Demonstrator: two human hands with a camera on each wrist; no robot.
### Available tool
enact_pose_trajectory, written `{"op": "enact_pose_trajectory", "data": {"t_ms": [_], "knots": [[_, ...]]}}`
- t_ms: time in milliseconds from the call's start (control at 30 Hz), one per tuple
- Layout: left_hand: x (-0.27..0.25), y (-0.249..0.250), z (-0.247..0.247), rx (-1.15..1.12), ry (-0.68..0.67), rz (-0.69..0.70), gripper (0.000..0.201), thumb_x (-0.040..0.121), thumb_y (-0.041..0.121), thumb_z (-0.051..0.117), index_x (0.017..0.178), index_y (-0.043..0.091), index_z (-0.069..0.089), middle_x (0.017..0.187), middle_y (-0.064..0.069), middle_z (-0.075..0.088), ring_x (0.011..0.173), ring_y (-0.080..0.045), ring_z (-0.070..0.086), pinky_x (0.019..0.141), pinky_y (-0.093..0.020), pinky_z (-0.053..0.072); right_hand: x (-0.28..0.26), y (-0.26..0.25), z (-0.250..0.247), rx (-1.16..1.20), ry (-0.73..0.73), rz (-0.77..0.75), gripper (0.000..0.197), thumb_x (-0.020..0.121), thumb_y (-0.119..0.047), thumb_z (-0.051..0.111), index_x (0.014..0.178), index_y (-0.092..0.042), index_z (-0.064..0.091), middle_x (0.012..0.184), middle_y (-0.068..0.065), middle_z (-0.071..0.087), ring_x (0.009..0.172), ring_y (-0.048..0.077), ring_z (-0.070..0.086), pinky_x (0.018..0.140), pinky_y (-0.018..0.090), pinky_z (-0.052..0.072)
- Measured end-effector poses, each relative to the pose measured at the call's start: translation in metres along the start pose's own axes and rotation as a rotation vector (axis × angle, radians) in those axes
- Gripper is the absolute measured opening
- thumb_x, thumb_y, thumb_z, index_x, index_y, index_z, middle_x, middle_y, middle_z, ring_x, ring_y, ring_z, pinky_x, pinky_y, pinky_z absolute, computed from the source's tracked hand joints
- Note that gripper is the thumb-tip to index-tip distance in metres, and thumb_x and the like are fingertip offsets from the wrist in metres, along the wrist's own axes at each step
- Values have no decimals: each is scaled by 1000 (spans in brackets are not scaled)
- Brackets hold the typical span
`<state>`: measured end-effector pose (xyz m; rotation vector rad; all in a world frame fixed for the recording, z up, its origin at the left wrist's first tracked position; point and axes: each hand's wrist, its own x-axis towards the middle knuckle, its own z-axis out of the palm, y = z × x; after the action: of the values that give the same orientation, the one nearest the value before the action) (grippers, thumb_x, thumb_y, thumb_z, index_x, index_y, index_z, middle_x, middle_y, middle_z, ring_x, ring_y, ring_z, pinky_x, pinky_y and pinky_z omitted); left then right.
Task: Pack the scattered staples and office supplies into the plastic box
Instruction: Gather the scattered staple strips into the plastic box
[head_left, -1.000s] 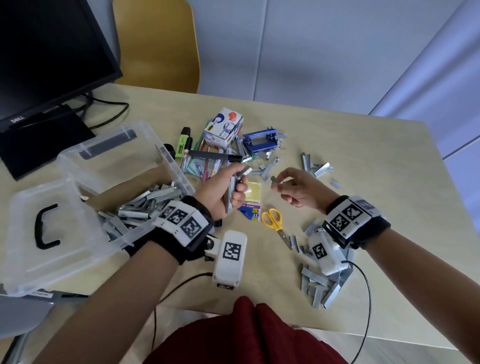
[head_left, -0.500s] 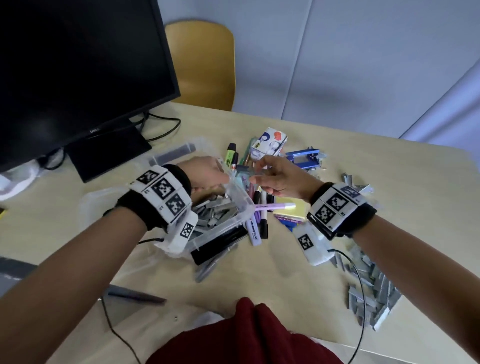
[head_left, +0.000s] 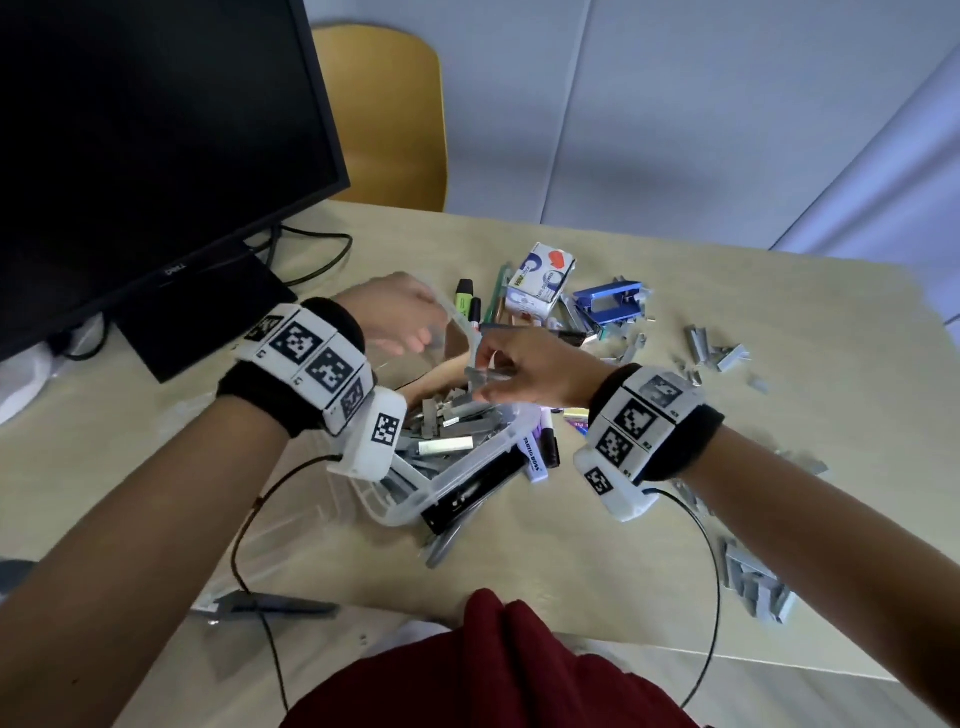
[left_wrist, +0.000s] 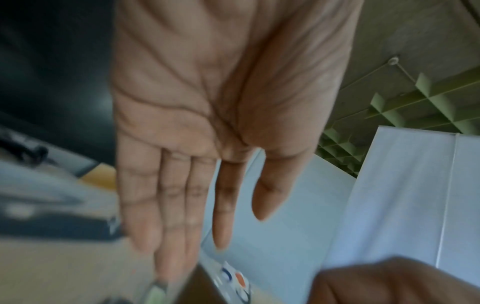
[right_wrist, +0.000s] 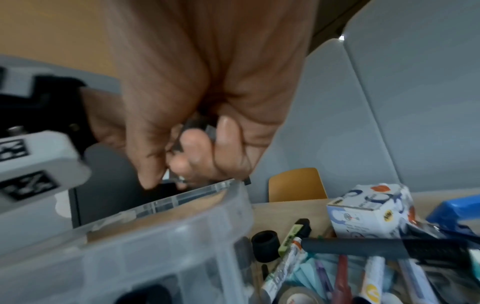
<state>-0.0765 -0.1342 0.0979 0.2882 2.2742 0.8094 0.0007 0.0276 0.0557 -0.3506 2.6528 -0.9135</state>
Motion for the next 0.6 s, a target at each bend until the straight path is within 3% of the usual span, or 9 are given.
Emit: {"op": "enact_pose_trajectory", "data": {"t_ms": [67, 133, 200, 267, 333, 400, 467, 600], "knots": [[6, -4, -16, 134, 203, 68, 13, 92, 23, 49, 88, 16, 59, 91, -3, 60, 88, -18, 54, 72, -25, 39, 5, -7, 6, -78, -28, -10, 24, 85, -20, 64, 101, -5, 54, 78, -14, 47, 66, -2, 45, 55, 1, 33], [14, -6, -27, 277, 266, 39, 17, 90, 27, 49, 92, 15, 61, 104, -4, 61, 98, -20, 53, 77, -25, 34, 10, -15, 10, -153, -61, -15, 27, 87, -19, 62, 107, -3, 54, 82, -8, 52, 62, -3, 44, 55, 5, 33], [20, -5, -31, 397, 201, -24, 30, 93, 27, 45, 108, 6, 60, 120, -11, 58, 111, -27, 51, 84, -28, 37, 13, -22, 14, -232, -67, -20, 28, 88, -18, 59, 113, -5, 54, 92, -2, 57, 70, 6, 50, 65, 9, 38], [24, -7, -30, 492, 159, -71, 41, 97, 24, 37, 127, 0, 50, 136, -17, 47, 125, -29, 43, 98, -31, 35, 16, -25, 17, -292, -74, -20, 30, 88, -18, 60, 116, -9, 56, 105, 0, 62, 89, 16, 58, 86, 25, 48], [29, -13, -30, 513, 134, -103, 43, 96, 26, 39, 131, 4, 48, 138, -15, 46, 126, -29, 43, 103, -33, 33, 16, -25, 19, -349, -93, -11, 30, 86, -14, 61, 116, -12, 57, 116, 6, 61, 101, 22, 59, 93, 35, 49], [33, -18, -30, 507, 118, -111, 41, 91, 29, 45, 126, 9, 53, 131, -12, 53, 119, -29, 49, 103, -34, 38, 16, -25, 19, -372, -96, -17, 27, 84, -9, 60, 110, -12, 60, 120, 6, 59, 103, 22, 58, 92, 37, 48], [35, -20, -30, 502, 112, -108, 41, 90, 30, 46, 126, 10, 54, 128, -11, 55, 117, -29, 50, 101, -34, 40, 12, -28, 21, -376, -145, -6, 21, 83, -8, 60, 104, -9, 63, 117, 3, 58, 102, 20, 57, 93, 35, 48], [38, -21, -30, 508, 98, -99, 43, 90, 32, 45, 127, 12, 53, 130, -10, 53, 118, -29, 48, 101, -34, 38, 13, -45, 43, -414, -307, -39, 10, 86, -9, 56, 90, -3, 64, 90, 7, 60, 81, 16, 49, 82, 28, 44]]}}
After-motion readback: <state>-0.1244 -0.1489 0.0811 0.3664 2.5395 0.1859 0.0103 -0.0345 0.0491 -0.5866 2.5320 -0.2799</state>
